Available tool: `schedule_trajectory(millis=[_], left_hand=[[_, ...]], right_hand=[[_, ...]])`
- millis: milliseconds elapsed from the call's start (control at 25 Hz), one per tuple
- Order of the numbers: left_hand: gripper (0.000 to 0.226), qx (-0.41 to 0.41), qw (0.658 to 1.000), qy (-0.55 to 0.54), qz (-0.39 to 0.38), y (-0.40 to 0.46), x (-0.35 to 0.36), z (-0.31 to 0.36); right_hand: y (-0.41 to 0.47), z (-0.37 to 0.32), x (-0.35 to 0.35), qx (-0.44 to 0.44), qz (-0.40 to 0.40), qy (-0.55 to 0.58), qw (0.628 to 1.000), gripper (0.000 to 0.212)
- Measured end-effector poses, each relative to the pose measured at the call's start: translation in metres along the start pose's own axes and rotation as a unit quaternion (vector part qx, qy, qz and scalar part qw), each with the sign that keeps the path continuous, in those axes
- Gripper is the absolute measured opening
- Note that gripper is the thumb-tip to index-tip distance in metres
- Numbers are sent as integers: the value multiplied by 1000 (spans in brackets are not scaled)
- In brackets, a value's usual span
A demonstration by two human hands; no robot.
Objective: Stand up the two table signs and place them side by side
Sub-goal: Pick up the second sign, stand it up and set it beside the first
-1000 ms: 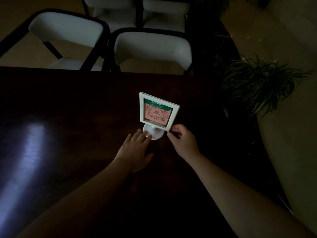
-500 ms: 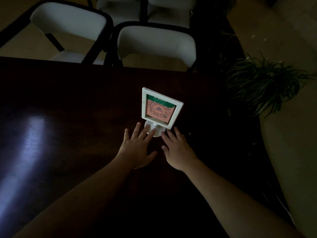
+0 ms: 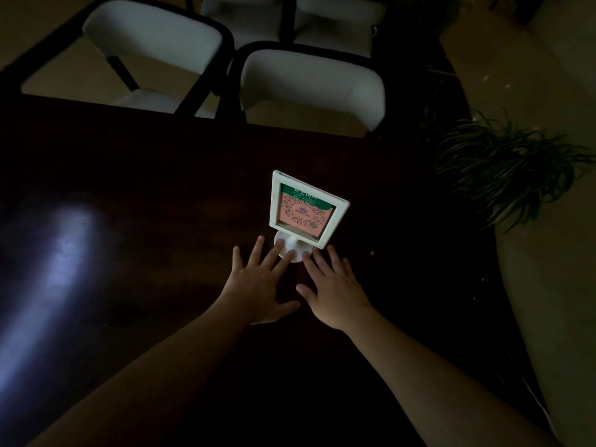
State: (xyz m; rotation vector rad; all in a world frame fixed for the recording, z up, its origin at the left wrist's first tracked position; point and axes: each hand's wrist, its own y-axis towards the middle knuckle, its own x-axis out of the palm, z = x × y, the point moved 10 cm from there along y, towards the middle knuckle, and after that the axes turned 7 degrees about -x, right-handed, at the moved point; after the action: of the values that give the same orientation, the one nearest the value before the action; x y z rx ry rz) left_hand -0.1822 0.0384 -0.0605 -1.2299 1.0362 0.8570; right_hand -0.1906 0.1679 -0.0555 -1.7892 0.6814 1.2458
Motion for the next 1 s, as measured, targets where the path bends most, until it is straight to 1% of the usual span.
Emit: schedule_trajectory(millis=[240, 680, 840, 1000], left_hand=[[111, -3, 1000, 1, -16, -31, 8, -32], [110, -3, 999, 9, -42, -89, 15, -88], [109, -15, 998, 14, -52, -112, 20, -106], [107, -47, 997, 18, -60, -133, 23, -118]], right_hand=[[-1, -43, 4, -20, -11, -13, 1000, 74], [-6, -127, 9, -14, -32, 12, 999, 74], [-8, -155, 13, -27, -42, 17, 999, 74], [-10, -177, 15, -55, -42, 31, 997, 75]])
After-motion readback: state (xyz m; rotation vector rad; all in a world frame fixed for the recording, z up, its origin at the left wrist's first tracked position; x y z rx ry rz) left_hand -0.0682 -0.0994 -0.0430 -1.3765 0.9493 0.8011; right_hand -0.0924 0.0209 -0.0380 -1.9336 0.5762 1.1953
